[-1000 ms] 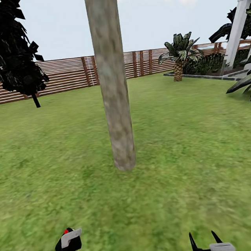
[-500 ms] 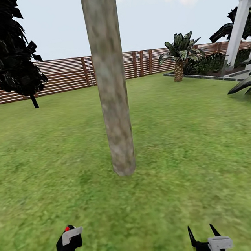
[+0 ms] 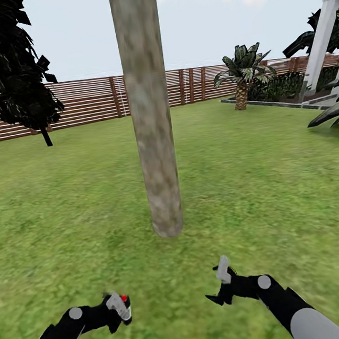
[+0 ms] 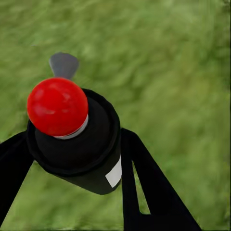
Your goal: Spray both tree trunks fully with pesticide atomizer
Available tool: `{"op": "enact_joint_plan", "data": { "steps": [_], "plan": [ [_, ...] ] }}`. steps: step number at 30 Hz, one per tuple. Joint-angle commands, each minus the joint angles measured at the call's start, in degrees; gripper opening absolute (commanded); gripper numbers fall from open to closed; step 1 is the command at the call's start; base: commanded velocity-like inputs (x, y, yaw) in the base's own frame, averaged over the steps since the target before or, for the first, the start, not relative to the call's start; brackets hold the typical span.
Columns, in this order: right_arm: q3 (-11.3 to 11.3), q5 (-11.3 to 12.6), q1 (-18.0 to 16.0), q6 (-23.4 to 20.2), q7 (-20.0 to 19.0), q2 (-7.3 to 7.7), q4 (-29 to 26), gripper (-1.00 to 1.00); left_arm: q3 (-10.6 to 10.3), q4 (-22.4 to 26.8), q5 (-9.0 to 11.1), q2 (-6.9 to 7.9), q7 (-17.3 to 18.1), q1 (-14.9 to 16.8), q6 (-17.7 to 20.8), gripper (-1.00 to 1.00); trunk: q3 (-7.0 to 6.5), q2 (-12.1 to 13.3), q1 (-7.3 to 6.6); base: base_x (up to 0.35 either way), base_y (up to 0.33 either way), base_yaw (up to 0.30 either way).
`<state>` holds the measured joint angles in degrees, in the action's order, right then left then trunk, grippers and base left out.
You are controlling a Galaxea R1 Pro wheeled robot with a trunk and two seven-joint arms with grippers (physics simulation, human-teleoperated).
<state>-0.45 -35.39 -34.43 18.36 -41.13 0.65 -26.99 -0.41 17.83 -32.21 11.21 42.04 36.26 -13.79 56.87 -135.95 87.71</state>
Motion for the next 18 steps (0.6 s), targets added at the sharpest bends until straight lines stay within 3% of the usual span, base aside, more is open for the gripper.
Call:
{"op": "enact_joint_plan", "data": {
  "steps": [1,2,4,5,10,12,13,15,18],
  "plan": [
    [0.0,-0.6,-0.5,0.2,-3.3,-0.01,-0.3,1.0,0.1,0.7,-3.4,-0.18,3.3,0.1,0.2,-1.0,0.05,0.0,-0.01,0.0,0.0,0.0],
    [0.0,-0.7,-1.1,0.1,-6.4,-0.05,-1.1,1.0,0.2,2.0,-7.8,-0.45,7.6,0.2,0.9,-1.0,0.05,0.0,-0.01,0.0,0.0,0.0],
    [0.0,-0.7,-1.4,0.1,-8.6,-0.16,-2.2,1.0,0.3,4.4,-12.0,-0.63,12.4,0.2,2.0,-1.0,0.05,0.0,-0.01,0.0,0.0,0.0],
    [0.1,-0.7,-1.6,0.0,-10.6,-1.35,-3.0,1.0,0.2,7.8,-15.0,-0.71,18.7,0.2,3.7,-1.0,0.05,0.0,-0.01,0.0,0.0,0.0],
    [0.1,-0.7,-1.7,-0.1,-13.0,-2.11,-3.1,1.0,0.1,11.0,-15.5,-0.84,22.5,-0.1,4.0,-1.0,0.05,0.0,-0.01,0.0,0.0,0.0],
    [0.1,-0.7,-1.7,-0.1,-13.9,-2.21,-3.2,1.0,-0.7,11.5,-15.6,-1.54,23.0,-0.1,4.1,-1.0,0.05,0.0,-0.01,0.0,0.0,0.0],
    [0.1,-0.7,-1.7,-0.1,-14.1,-2.25,-3.2,-1.0,-1.4,11.6,-15.6,-2.02,23.2,0.0,4.1,-1.0,0.05,0.0,-0.01,0.0,0.0,0.0],
    [0.2,-0.7,-1.7,0.0,-14.8,-2.63,-3.2,-1.0,-3.0,11.7,-15.7,-3.02,23.4,0.0,4.1,-1.0,0.05,0.0,-0.01,0.0,0.0,0.0],
    [3.4,-0.8,-1.7,0.0,-15.5,-3.82,-3.2,-1.0,-4.9,11.8,-15.7,-4.09,23.5,0.1,4.2,-1.0,0.05,0.0,-0.01,0.0,0.0,0.0]
  ]
}}
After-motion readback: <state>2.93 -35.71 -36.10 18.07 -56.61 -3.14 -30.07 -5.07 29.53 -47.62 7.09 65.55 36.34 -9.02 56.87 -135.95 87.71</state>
